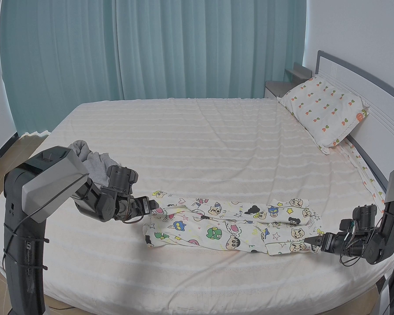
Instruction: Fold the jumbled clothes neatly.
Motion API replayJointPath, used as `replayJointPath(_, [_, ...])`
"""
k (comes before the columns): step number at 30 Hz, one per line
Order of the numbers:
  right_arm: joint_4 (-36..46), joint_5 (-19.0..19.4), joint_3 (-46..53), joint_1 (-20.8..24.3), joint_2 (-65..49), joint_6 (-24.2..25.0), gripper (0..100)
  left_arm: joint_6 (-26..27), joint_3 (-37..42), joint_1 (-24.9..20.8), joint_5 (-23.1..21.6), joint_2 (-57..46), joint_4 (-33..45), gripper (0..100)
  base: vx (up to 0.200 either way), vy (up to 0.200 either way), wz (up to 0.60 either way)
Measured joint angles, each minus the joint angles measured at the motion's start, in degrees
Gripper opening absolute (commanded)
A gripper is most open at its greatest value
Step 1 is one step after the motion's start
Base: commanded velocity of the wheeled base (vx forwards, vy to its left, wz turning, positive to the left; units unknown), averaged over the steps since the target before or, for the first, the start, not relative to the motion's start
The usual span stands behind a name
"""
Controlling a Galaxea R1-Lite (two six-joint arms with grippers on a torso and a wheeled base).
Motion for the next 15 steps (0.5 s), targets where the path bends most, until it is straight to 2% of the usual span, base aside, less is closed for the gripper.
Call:
replayJointPath(4, [-0.1,0.0,0.2,0.0,0.0,-0.1,100,0.5,-3.9,0.1,-1.8,2.3,0.5,100,0.0,0.0,0.0])
replayJointPath(9, [-0.2,0.0,0.3,0.1,0.0,-0.2,100,5.4,-6.9,-0.2,-2.3,5.0,1.7,100,0.0,0.0,0.0])
replayJointPath(15, [-0.2,0.0,0.4,0.2,0.0,-0.2,100,6.0,-10.6,-1.5,-2.4,7.6,2.0,100,0.0,0.0,0.0])
